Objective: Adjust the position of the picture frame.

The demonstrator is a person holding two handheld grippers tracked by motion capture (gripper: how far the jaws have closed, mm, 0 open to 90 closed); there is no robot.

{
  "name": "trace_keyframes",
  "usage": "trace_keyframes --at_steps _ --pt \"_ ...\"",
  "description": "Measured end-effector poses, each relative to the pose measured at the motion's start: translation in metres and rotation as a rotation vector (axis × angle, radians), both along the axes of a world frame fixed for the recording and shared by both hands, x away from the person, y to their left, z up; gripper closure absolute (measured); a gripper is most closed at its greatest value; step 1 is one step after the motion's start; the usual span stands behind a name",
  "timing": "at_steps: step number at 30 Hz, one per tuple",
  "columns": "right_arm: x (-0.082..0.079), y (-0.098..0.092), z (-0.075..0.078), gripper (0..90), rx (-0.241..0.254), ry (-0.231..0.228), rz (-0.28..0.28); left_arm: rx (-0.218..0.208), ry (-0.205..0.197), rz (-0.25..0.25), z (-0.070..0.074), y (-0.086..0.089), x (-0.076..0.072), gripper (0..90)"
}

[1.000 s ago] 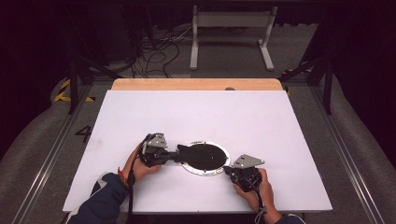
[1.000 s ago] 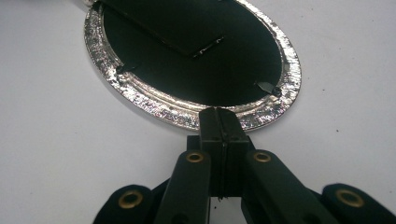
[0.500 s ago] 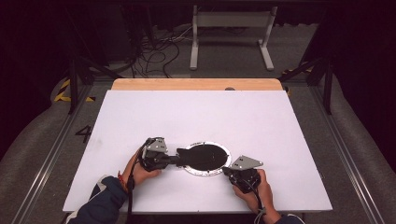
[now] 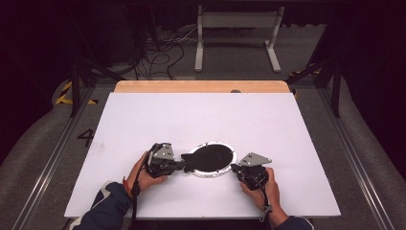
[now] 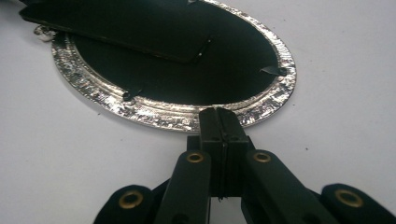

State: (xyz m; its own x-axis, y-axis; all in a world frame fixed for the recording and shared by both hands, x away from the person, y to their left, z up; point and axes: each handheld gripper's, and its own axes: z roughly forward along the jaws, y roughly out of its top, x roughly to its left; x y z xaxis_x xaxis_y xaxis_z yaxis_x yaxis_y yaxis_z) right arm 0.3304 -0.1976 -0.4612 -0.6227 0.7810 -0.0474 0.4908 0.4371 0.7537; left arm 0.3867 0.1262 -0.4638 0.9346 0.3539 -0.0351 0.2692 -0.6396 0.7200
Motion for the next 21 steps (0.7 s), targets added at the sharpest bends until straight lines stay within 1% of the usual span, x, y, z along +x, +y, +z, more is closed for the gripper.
trace_keyframes --at_steps 1,2,4,6,7,8,10,13,14,15,17,19,21 --pt "-0.001 0.0 0.0 90.0 0.005 0.006 0.01 -0.001 -0.001 -0.007 0.001 0.001 0.0 88.3" --pt "-0.003 0.0 0.001 90.0 0.007 0.009 0.019 0.006 -0.012 -0.009 0.002 0.002 -0.001 88.3" --pt "-0.008 0.002 0.002 90.0 0.007 0.008 0.043 -0.008 -0.018 0.006 0.006 0.006 0.0 88.8" --pt "-0.012 0.005 0.002 90.0 0.012 0.009 0.066 -0.016 -0.036 0.037 0.009 0.011 0.001 88.5" --pt "-0.013 0.007 0.002 90.0 0.015 0.011 0.076 -0.027 -0.041 0.052 0.01 0.013 0.003 88.6" --pt "-0.014 0.008 0.002 90.0 0.018 0.014 0.085 -0.034 -0.051 0.078 0.011 0.015 0.004 88.6" --pt "-0.016 0.013 0.001 90.0 0.017 0.021 0.099 -0.033 -0.07 0.102 0.011 0.014 0.008 88.7" --pt "-0.017 0.02 0.0 90.0 0.014 0.022 0.117 -0.033 -0.071 0.13 0.009 0.006 0.015 88.4" --pt "-0.018 0.022 -0.001 90.0 0.015 0.024 0.124 -0.034 -0.083 0.135 0.009 0.004 0.018 87.5" --pt "-0.018 0.023 -0.001 90.0 0.019 0.024 0.125 -0.036 -0.083 0.148 0.009 0.002 0.02 87.3" --pt "-0.019 0.026 -0.001 90.0 0.016 0.021 0.131 -0.046 -0.071 0.168 0.007 0.001 0.028 87.0" --pt "-0.018 0.027 -0.001 90.0 0.016 0.021 0.132 -0.027 -0.07 0.18 0.003 -0.001 0.033 86.5" --pt "-0.018 0.028 -0.001 90.0 0.014 0.018 0.132 -0.011 -0.044 0.182 -0.003 -0.002 0.037 85.7"
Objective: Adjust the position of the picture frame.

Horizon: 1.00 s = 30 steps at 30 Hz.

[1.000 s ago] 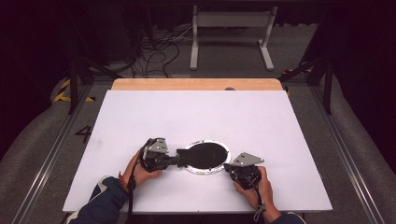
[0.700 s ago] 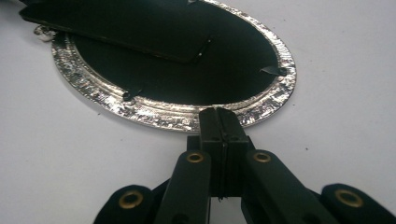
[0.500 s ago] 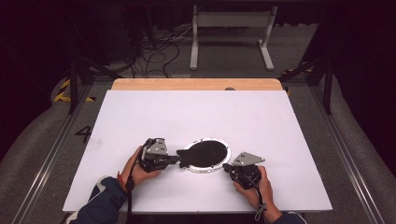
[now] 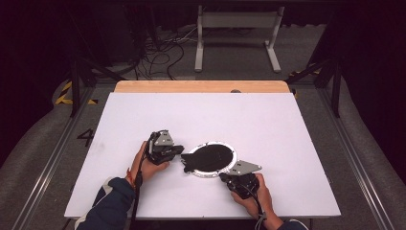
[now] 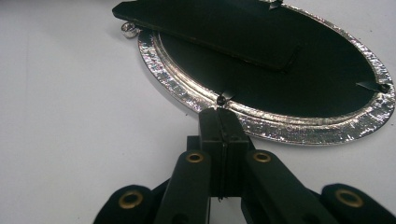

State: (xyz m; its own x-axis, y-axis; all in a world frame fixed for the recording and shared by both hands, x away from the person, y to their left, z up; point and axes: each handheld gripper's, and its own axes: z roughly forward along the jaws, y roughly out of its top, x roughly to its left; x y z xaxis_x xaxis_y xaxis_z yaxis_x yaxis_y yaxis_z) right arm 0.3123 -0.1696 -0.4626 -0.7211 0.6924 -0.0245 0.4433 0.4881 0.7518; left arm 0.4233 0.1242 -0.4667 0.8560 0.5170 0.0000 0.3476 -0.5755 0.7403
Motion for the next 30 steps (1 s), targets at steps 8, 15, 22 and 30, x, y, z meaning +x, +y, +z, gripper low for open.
trace_keyframes --at_steps 8,15,22,30 --pt "0.002 0.001 -0.001 90.0 -0.009 -0.016 -0.017 -0.003 0.04 -0.053 0.002 -0.002 0.002 86.2" --pt "0.003 -0.001 0.0 90.0 -0.013 -0.013 -0.029 0.012 0.058 -0.095 0.004 -0.002 -0.004 90.0" --pt "0.01 -0.004 0.0 90.0 -0.012 -0.014 -0.051 0.007 0.093 -0.127 0.005 -0.004 -0.009 90.0" --pt "0.02 -0.006 0.001 90.0 -0.015 -0.008 -0.069 0.031 0.074 -0.134 0.006 -0.005 -0.016 89.7"
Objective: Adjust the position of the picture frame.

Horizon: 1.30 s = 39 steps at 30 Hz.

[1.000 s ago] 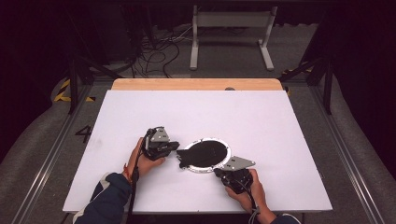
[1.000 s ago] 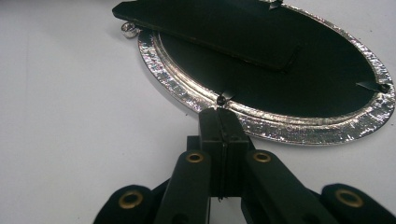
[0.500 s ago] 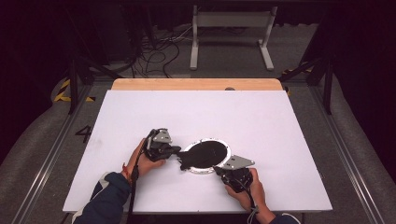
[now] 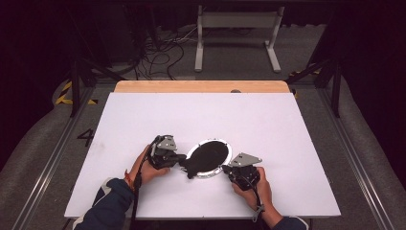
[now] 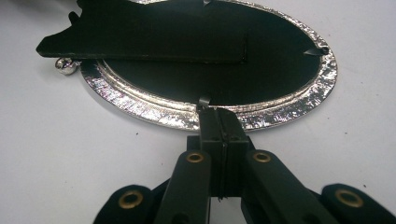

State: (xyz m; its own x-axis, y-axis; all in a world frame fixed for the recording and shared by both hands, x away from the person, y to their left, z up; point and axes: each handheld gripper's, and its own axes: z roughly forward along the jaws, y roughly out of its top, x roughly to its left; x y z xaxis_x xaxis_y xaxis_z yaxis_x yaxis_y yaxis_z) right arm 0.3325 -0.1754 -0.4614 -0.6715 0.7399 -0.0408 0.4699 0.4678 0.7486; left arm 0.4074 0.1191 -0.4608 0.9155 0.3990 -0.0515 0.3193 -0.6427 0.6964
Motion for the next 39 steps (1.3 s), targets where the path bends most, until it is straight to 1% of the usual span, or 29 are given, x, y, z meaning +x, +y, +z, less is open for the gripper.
trace_keyframes --at_steps 1,2,4,5,7,8,10,12,15,16,18,20,21,22,25,27,29,32,35,39 --pt "-0.001 0.0 0.0 90.0 -0.002 0.001 0.006 0.017 -0.012 -0.005 0.001 0.0 -0.001 88.0" --pt "-0.002 0.0 0.001 90.0 -0.002 0.005 0.013 0.024 -0.012 -0.003 0.002 0.002 -0.001 86.4" --pt "-0.006 0.0 0.001 90.0 -0.002 0.01 0.03 0.022 0.004 0.009 0.002 0.006 -0.004 85.2" --pt "-0.008 0.0 0.001 90.0 -0.005 0.01 0.039 0.027 0.0 0.002 0.002 0.008 -0.004 85.2" --pt "-0.01 0.001 0.001 90.0 -0.006 0.014 0.046 0.02 0.006 0.007 0.002 0.011 -0.007 85.3" --pt "-0.011 0.001 0.001 90.0 -0.007 0.015 0.049 0.024 -0.002 -0.006 0.002 0.012 -0.007 85.3" --pt "-0.012 0.001 0.001 90.0 -0.005 0.015 0.052 0.015 0.007 -0.011 0.001 0.012 -0.009 85.4" --pt "-0.012 0.001 0.001 90.0 -0.002 0.017 0.051 0.02 0.008 -0.026 0.002 0.011 -0.011 86.3" --pt "-0.011 0.001 0.001 90.0 -0.003 0.018 0.052 0.01 0.017 -0.05 0.001 0.009 -0.015 86.5" --pt "-0.011 0.001 0.001 90.0 -0.008 0.017 0.054 0.012 0.013 -0.058 0.001 0.008 -0.017 86.5" --pt "-0.011 0.001 0.001 90.0 -0.015 0.017 0.055 0.009 0.014 -0.058 0.001 0.007 -0.021 87.0" --pt "-0.01 0.001 0.001 90.0 -0.016 0.018 0.054 0.003 0.03 -0.056 0.0 0.008 -0.021 89.6" --pt "-0.01 0.001 0.001 90.0 -0.015 0.018 0.055 -0.011 0.036 -0.058 -0.001 0.008 -0.021 89.9" --pt "-0.01 0.001 0.001 90.0 -0.014 0.018 0.055 -0.019 0.05 -0.055 -0.001 0.009 -0.021 90.0" --pt "-0.01 0.0 0.001 90.0 -0.016 0.016 0.051 -0.024 0.062 -0.064 -0.001 0.009 -0.022 90.0" --pt "-0.009 0.0 0.001 90.0 -0.017 0.015 0.047 -0.035 0.072 -0.075 -0.002 0.008 -0.023 90.0" --pt "-0.007 -0.002 0.001 90.0 -0.013 0.017 0.041 -0.039 0.067 -0.08 -0.003 0.006 -0.027 90.0" --pt "-0.002 -0.004 0.002 90.0 -0.015 0.021 0.03 -0.016 0.037 -0.084 -0.002 0.001 -0.031 90.0" --pt "0.005 -0.003 0.002 90.0 -0.009 0.026 0.018 -0.025 0.04 -0.07 -0.002 -0.003 -0.034 90.0" --pt "0.008 -0.003 0.002 90.0 -0.01 0.022 0.014 -0.027 0.038 -0.073 -0.002 -0.006 -0.036 90.0"
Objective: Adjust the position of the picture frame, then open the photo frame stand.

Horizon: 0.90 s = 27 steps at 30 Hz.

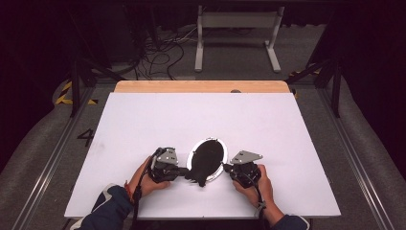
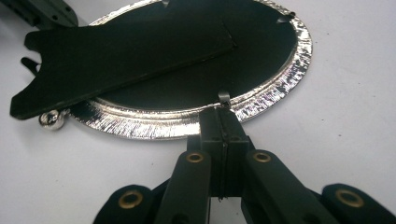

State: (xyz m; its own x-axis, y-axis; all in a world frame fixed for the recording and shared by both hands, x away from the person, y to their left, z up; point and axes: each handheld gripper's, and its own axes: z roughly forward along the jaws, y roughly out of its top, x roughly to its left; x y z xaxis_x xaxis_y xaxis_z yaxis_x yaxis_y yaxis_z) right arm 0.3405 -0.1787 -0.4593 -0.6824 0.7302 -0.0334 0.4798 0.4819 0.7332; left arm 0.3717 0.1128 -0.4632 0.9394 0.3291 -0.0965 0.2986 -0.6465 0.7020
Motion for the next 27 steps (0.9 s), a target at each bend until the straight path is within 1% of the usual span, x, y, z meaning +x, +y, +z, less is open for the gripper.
trace_keyframes --at_steps 1,3,5,6,8,9,11,12,14,16,17,20,22,24,25,27 --pt "0.003 0.0 0.001 90.0 -0.009 0.008 0.0 0.005 -0.006 0.007 0.0 -0.002 -0.001 90.0" --pt "0.004 0.0 0.002 90.0 -0.008 0.011 0.001 0.004 -0.011 0.008 0.0 -0.002 -0.002 90.0" --pt "0.008 -0.002 0.001 90.0 0.009 0.017 0.004 -0.016 -0.005 0.022 -0.002 -0.001 -0.003 90.0" --pt "0.009 -0.002 0.001 90.0 0.014 0.018 0.003 -0.016 -0.006 0.023 -0.002 -0.001 -0.003 90.0" --pt "0.01 -0.002 0.001 90.0 0.009 0.017 0.004 -0.014 -0.007 0.014 -0.002 -0.002 -0.003 90.0" --pt "0.01 -0.003 0.001 90.0 0.011 0.016 -0.001 -0.022 0.001 0.013 -0.002 -0.003 -0.003 90.0" --pt "0.01 -0.004 0.002 90.0 0.008 0.015 -0.003 -0.024 -0.008 0.0 -0.002 -0.006 -0.002 90.0" --pt "0.009 -0.006 0.002 90.0 0.006 0.018 -0.002 -0.028 -0.006 0.0 -0.003 -0.008 -0.003 90.0" --pt "0.009 -0.009 0.002 90.0 0.007 0.024 -0.006 -0.017 -0.024 -0.013 -0.002 -0.012 -0.003 90.0" --pt "0.007 -0.01 0.003 90.0 0.004 0.034 0.008 -0.019 -0.023 -0.01 -0.002 -0.013 -0.004 90.0" --pt "0.005 -0.009 0.003 90.0 -0.001 0.035 0.02 -0.02 -0.022 -0.01 -0.002 -0.013 -0.004 90.0" --pt "0.0 -0.01 0.003 90.0 -0.008 0.032 0.032 -0.035 -0.013 -0.004 -0.003 -0.013 -0.004 90.0" --pt "0.0 -0.01 0.003 90.0 -0.006 0.034 0.033 -0.036 -0.002 -0.001 -0.003 -0.015 -0.004 90.0" --pt "0.0 -0.01 0.003 90.0 -0.003 0.035 0.033 -0.039 -0.005 0.002 -0.004 -0.016 -0.005 90.0" --pt "0.001 -0.01 0.003 90.0 0.002 0.034 0.031 -0.037 -0.013 -0.005 -0.004 -0.019 -0.006 90.0" --pt "0.001 -0.011 0.003 90.0 -0.001 0.032 0.03 -0.04 -0.008 -0.006 -0.004 -0.019 -0.006 90.0"
